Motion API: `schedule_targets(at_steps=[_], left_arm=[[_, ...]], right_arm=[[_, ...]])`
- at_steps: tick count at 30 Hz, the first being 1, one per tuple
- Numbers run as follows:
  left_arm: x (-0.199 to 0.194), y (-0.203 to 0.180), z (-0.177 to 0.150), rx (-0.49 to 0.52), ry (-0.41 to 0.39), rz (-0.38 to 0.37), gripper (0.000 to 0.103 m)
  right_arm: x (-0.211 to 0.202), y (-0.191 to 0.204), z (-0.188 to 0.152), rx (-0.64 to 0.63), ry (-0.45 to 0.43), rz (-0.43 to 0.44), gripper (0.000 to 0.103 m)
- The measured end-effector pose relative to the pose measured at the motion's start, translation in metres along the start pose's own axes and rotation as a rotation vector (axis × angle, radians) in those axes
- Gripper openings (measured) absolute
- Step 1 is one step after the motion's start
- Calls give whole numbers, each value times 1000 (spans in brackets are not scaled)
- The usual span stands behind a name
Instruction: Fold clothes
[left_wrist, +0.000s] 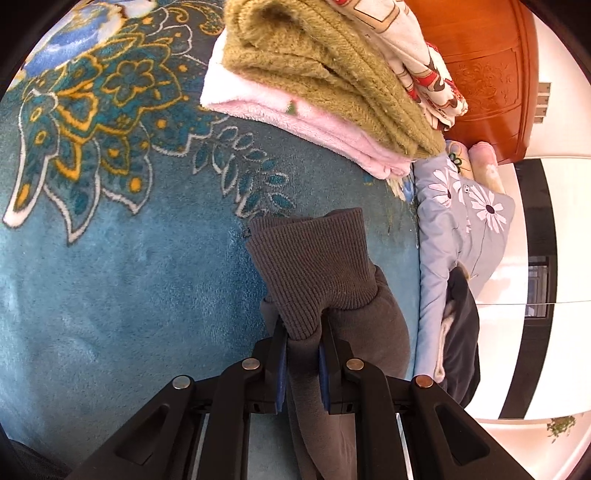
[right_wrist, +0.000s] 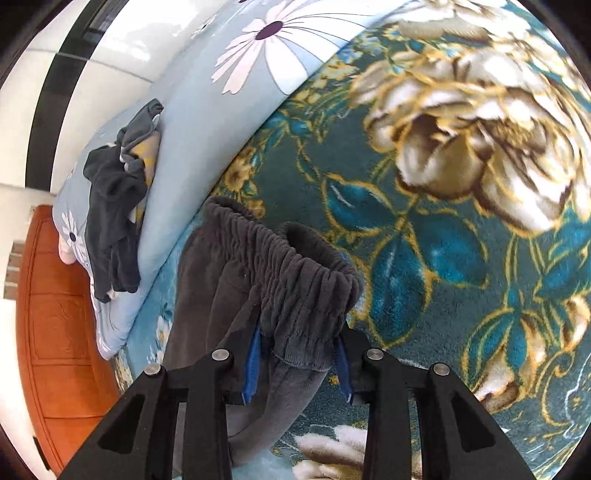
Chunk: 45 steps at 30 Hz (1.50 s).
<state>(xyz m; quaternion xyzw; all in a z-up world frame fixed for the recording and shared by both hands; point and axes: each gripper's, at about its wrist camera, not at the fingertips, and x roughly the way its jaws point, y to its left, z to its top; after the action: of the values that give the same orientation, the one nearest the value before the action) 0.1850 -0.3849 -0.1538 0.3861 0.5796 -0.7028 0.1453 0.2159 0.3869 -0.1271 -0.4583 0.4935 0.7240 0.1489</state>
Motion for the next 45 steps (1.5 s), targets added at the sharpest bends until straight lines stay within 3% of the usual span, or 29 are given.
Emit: schedule_targets(at_steps=[5, 14, 19, 26, 29, 33, 35, 38, 42, 45], left_arm=[[0, 2, 0, -16, 5, -9, 15], [-12, 4, -1, -51, -2, -15, 23], [-38, 3, -6, -58, -119, 0, 35], [-41, -67, -77, 334, -59, -32, 35], [-20, -98, -126, 516, 99, -59, 35], [9, -135, -205, 775, 360, -97, 35], [23, -147, -247, 882, 502, -110, 43], [42, -156, -310, 1039, 671, -61, 52], [55, -159, -369, 1188, 783, -7, 53], [72, -152, -382, 1165, 818, 41, 55]], right_arm=[[-3, 13, 2, -71, 24, -18, 38], [-30, 18, -10, -237, 60, -135, 47], [-54, 4, -8, -253, -6, -214, 47], [-61, 32, -20, -276, -130, -132, 47], [-49, 66, -26, -368, -126, -77, 47], [-18, 91, -40, -485, -34, -64, 47], [-6, 92, -45, -485, -9, -49, 47], [6, 88, -45, -463, 14, -37, 47], [11, 81, -36, -420, 32, -14, 47], [10, 83, -31, -422, 32, 4, 47]])
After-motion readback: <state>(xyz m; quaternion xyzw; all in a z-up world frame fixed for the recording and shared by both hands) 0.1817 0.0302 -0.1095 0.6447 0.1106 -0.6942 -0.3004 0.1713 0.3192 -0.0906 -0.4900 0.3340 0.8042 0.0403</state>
